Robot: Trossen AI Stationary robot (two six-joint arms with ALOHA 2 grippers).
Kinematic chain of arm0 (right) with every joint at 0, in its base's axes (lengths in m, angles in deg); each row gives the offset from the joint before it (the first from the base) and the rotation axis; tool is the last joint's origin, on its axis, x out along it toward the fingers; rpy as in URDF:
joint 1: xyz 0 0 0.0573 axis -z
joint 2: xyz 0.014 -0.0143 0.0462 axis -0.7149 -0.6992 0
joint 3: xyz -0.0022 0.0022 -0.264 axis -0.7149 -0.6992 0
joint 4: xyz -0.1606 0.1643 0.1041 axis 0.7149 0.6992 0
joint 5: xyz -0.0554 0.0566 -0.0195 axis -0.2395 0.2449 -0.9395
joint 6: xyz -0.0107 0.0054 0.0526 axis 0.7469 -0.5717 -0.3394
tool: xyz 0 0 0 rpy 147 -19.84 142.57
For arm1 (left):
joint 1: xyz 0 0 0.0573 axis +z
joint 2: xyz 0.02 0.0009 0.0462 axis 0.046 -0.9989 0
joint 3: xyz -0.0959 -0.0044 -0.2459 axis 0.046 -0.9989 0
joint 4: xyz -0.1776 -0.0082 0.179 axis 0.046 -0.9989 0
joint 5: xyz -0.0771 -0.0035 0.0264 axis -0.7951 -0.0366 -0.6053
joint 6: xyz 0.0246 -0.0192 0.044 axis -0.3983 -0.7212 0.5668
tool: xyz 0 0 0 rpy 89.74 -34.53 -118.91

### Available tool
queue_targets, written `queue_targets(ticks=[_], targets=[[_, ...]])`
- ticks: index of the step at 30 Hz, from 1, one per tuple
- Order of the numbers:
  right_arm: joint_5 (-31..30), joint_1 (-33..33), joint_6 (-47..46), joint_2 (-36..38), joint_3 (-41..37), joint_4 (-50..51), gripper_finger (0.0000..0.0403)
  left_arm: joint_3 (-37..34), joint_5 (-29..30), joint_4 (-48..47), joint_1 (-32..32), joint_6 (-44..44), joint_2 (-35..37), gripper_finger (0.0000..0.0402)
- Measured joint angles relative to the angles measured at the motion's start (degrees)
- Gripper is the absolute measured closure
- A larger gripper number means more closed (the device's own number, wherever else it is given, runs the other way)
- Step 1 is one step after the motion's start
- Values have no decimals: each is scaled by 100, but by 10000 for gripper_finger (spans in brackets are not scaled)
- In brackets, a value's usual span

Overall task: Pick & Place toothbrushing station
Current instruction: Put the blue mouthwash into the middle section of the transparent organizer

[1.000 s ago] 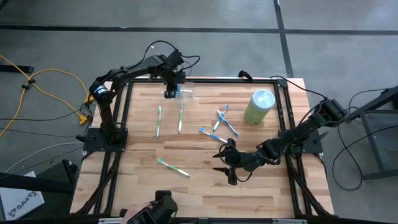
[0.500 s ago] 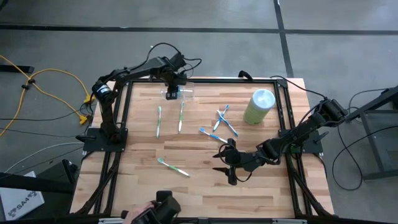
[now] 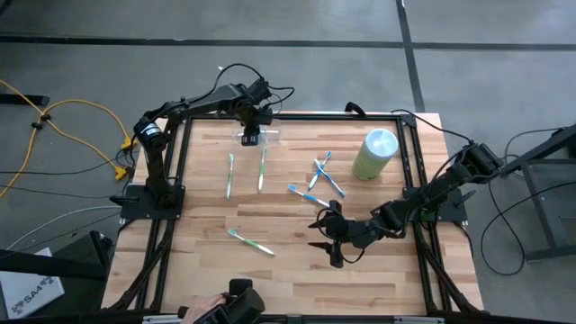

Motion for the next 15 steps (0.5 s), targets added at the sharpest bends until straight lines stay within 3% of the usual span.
queue_targets(ticks=[15], targets=[[-1,0,-41,0,0,7,176,2,221,2,-3,-87,0,278]])
